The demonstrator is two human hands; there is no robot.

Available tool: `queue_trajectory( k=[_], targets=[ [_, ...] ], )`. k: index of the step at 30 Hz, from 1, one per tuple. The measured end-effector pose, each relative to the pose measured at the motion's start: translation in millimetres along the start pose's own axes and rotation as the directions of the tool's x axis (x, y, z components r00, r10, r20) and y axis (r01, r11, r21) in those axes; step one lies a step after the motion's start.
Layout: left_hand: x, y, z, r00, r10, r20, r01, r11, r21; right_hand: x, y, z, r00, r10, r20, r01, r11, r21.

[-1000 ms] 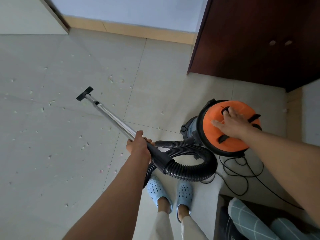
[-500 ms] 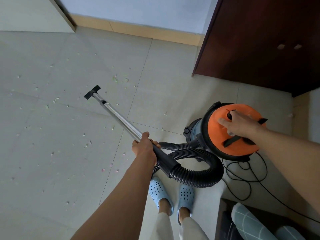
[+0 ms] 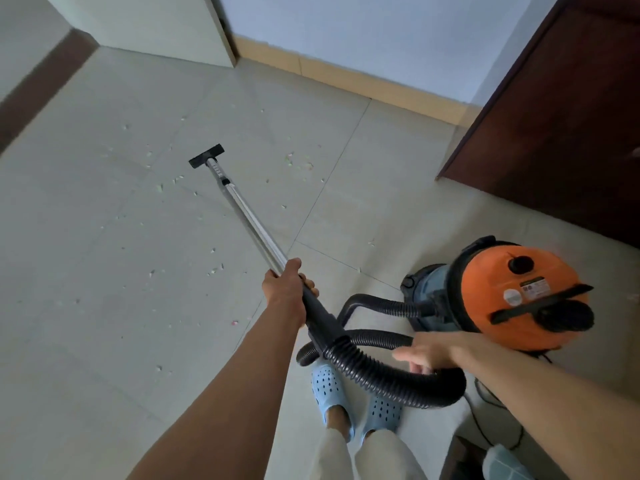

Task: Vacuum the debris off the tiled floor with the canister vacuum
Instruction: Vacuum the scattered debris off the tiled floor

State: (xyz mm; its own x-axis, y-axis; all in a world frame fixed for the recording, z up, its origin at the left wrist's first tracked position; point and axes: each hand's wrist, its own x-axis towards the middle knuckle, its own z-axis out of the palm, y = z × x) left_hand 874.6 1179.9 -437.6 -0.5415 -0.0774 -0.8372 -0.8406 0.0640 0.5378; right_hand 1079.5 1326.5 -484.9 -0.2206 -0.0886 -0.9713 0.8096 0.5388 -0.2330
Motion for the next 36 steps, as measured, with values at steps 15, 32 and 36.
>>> queue_trajectory(
  k=[15,32,36],
  targets=[
    [64.1,81.3,-136.5,0.997,0.037,-0.068,-0.043,0.994,-0.1,-8.3,-208.6,46.2,0.923,-0.103,0.37,-0.046,0.927,0.373],
    [152.1,204.1,-334.3,0.991,0.005,-0.134,-0.025,0.989,-0.148,-6.8,-521.2,131.6,0.915,-0.36,-0.181,0.4,0.867,0.297],
    [165.4,219.8,-380.4,0.993,-0.014,-0.116,-0.009,0.981,-0.193,-1.8,-566.1,147.2,0.91,-0.388,-0.146,0.414,0.872,0.26]
  ],
)
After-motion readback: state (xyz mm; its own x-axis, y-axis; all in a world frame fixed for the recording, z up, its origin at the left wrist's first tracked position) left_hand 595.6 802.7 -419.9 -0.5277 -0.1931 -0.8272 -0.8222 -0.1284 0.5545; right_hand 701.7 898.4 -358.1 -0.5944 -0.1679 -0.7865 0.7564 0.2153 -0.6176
